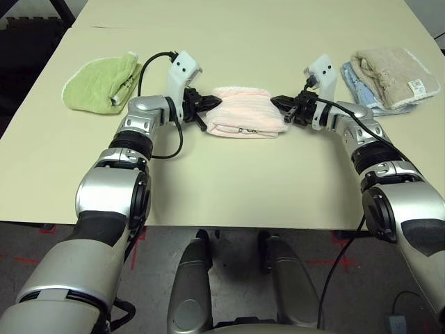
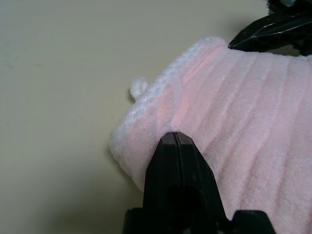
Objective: Fold the towel and set it aside.
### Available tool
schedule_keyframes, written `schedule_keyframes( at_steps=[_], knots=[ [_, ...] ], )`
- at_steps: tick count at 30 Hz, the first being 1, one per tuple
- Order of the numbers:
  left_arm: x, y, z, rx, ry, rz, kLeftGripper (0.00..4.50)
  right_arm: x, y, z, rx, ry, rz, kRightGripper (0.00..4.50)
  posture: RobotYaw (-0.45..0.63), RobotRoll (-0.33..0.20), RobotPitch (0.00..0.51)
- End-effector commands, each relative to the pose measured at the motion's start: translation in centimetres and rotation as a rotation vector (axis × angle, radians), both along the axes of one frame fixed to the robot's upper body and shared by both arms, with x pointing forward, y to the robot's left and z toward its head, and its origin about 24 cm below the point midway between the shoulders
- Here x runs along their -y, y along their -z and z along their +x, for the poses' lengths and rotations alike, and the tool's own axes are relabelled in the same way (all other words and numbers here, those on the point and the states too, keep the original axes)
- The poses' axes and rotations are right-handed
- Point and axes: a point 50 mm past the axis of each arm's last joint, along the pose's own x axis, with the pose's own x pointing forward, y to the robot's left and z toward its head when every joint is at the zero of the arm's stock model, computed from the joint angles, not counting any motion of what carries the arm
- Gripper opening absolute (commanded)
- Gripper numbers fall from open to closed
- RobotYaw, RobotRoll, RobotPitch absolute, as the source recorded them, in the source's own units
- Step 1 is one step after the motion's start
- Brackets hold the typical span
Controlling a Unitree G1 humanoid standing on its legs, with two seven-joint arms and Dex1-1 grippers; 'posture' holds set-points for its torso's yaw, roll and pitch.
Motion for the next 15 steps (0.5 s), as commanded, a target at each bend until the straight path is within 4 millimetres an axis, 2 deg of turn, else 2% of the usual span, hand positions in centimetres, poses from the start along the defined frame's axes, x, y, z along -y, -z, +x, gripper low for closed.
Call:
schedule_keyframes(
  at_steps=[1, 4, 6, 9, 12, 15],
  knots=[
    [-0.6, -1.6, -0.6, 0.008, 0.121, -0.058, 0.06, 1.1, -2.2, -0.6, 0.114, -0.052, 0.115, 0.00, -0.05, 0.000, 0.256],
    [-1.4, -3.0, -1.4, 0.037, 0.252, -0.060, 0.06, 2.7, -4.2, -1.7, 0.216, -0.130, 0.170, 0.00, -0.03, 0.000, 0.251],
    [-2.0, -4.3, -2.0, 0.083, 0.326, -0.058, 0.06, 4.1, -5.4, -2.7, 0.256, -0.189, 0.146, 0.00, -0.03, 0.000, 0.251],
    [-2.7, -5.1, -2.8, 0.145, 0.406, -0.004, 0.00, 5.6, -5.8, -4.2, 0.263, -0.249, 0.066, 0.72, -0.03, 0.000, 0.249],
    [-3.3, -4.8, -3.5, 0.172, 0.453, 0.049, 0.60, 6.8, -4.9, -5.7, 0.230, -0.300, -0.039, 1.75, -0.04, 0.000, 0.249],
    [-3.5, -3.9, -4.2, 0.180, 0.475, 0.074, 1.64, 8.1, -3.2, -7.1, 0.163, -0.330, -0.120, 2.83, -0.04, 0.000, 0.249]
  ],
)
